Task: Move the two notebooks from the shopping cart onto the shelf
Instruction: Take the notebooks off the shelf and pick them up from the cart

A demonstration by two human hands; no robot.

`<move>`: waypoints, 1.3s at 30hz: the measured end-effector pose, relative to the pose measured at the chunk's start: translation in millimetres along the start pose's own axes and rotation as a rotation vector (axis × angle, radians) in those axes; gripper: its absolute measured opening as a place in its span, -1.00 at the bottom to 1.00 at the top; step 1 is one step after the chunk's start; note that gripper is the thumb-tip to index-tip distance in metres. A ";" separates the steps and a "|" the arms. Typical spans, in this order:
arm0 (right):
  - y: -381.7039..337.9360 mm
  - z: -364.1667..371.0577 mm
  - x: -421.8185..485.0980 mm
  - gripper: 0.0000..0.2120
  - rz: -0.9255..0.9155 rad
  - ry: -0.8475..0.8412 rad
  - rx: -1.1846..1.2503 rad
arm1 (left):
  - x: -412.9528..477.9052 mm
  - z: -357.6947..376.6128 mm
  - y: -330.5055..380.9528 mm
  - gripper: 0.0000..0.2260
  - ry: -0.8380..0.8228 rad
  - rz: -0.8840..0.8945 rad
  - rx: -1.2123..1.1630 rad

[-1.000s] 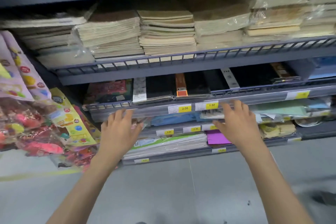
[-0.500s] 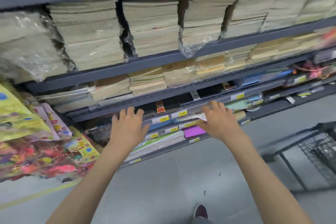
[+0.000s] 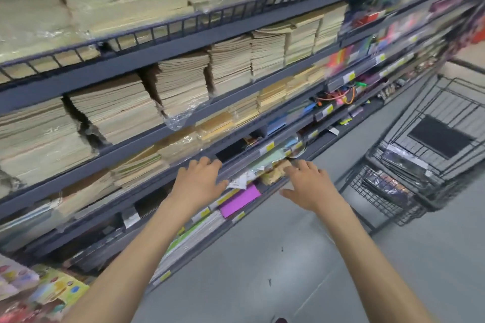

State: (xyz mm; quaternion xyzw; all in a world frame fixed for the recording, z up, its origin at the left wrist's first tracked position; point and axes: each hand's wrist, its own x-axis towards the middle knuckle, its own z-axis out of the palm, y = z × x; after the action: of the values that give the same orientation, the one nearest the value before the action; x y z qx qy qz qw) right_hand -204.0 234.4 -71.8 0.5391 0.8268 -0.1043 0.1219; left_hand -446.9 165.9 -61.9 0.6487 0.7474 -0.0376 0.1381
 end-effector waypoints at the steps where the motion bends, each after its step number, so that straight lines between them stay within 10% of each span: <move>1: 14.4 -2.7 -3.7 -0.41 0.027 0.001 0.013 | 8.2 -3.7 15.4 -0.55 0.003 0.031 0.013; 39: 398.5 -5.2 115.6 -0.37 0.866 0.009 0.354 | 431.2 -20.1 454.3 -0.59 -0.061 0.953 0.380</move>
State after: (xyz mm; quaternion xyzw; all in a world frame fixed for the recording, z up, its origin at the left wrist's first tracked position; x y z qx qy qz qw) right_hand 116.0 494.3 -119.5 0.8476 0.4957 -0.1808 0.0569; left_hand -56.6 655.0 -96.9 0.9296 0.3444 -0.1247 0.0414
